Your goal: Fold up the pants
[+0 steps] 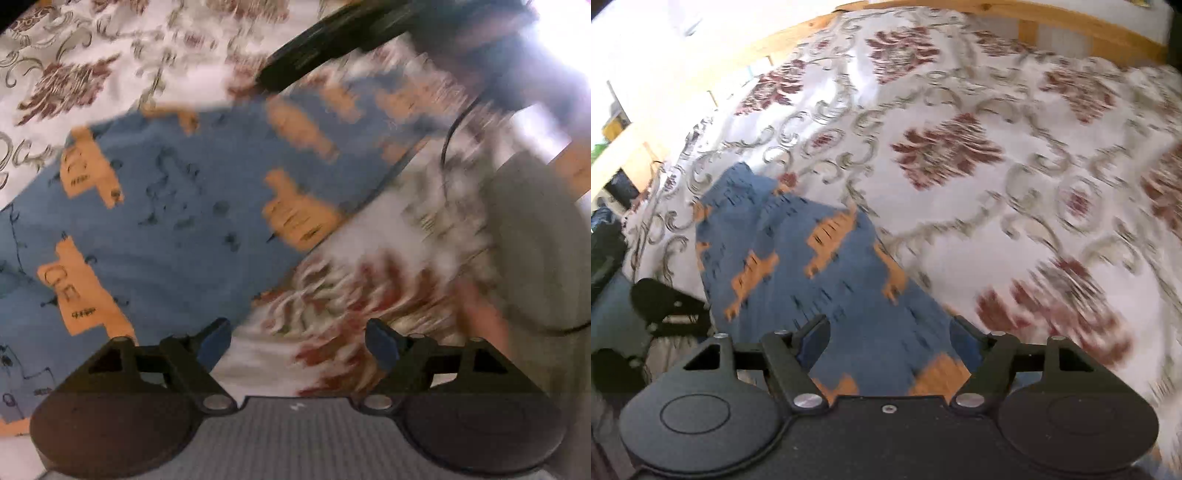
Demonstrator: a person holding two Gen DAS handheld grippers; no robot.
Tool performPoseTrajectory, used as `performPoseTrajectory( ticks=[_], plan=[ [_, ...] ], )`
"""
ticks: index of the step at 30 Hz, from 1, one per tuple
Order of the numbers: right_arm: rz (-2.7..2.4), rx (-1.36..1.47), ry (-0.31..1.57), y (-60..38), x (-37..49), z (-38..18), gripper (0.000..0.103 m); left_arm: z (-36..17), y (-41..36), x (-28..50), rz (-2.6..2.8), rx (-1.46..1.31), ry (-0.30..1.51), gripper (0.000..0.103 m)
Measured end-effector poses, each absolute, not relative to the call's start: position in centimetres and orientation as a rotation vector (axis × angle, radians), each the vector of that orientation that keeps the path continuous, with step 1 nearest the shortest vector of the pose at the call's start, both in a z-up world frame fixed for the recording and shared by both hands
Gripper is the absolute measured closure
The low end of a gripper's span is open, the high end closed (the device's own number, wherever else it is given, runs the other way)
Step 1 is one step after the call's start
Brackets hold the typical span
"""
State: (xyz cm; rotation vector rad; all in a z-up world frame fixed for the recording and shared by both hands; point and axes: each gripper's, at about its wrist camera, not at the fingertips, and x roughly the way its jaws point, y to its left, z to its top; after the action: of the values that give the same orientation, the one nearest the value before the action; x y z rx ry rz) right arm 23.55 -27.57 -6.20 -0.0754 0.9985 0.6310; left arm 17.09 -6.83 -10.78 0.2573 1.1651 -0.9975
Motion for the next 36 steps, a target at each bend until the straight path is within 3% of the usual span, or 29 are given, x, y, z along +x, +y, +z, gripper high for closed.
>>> performPoseTrajectory(
  ticks=[4,7,10,13,25,28,30,31,32,34,36],
  plan=[
    [0.691,-0.011,0.974,-25.2,27.5,-7.1,0.029,-7.4,-3.8,20.4,-0.88,0.14,0.974,0.011],
    [0.681,0.011,0.966,-24.0,30.4,-8.1,0.033,-7.2,-2.4,24.4,-0.682,0.122,0.892,0.012],
    [0.7,0.037,0.973,-23.1,32.4,-9.2,0.05,-8.9,-1.6,27.7,-0.596,0.054,0.904,0.026],
    [0.75,0.081,1.006,-22.3,33.8,-10.3,0.061,-11.7,-0.4,28.9,-0.606,0.005,1.034,0.036],
    [0.883,0.017,1.095,-17.8,34.4,-11.3,0.069,-10.5,2.3,25.6,-0.641,0.121,1.003,0.032],
    [0.839,-0.002,1.115,-17.2,35.1,-11.7,0.07,-9.9,4.2,26.0,-0.592,0.111,0.999,0.025],
    [0.793,0.001,1.128,-16.9,35.6,-12.5,0.083,-10.0,5.5,26.4,-0.544,0.096,1.011,0.025],
    [0.763,0.024,1.133,-17.0,35.9,-12.8,0.095,-10.1,6.2,26.7,-0.517,0.087,1.023,0.026],
    [0.738,0.047,1.129,-17.2,36.0,-12.9,0.1,-10.3,7.0,27.1,-0.475,0.076,1.038,0.028],
    [0.692,0.07,1.094,-17.9,35.9,-12.6,0.102,-10.8,8.5,27.9,-0.396,0.025,1.076,0.048],
    [0.659,0.069,1.043,-18.5,35.7,-11.8,0.102,-10.9,10.4,28.5,-0.346,-0.061,1.101,0.063]
  ],
)
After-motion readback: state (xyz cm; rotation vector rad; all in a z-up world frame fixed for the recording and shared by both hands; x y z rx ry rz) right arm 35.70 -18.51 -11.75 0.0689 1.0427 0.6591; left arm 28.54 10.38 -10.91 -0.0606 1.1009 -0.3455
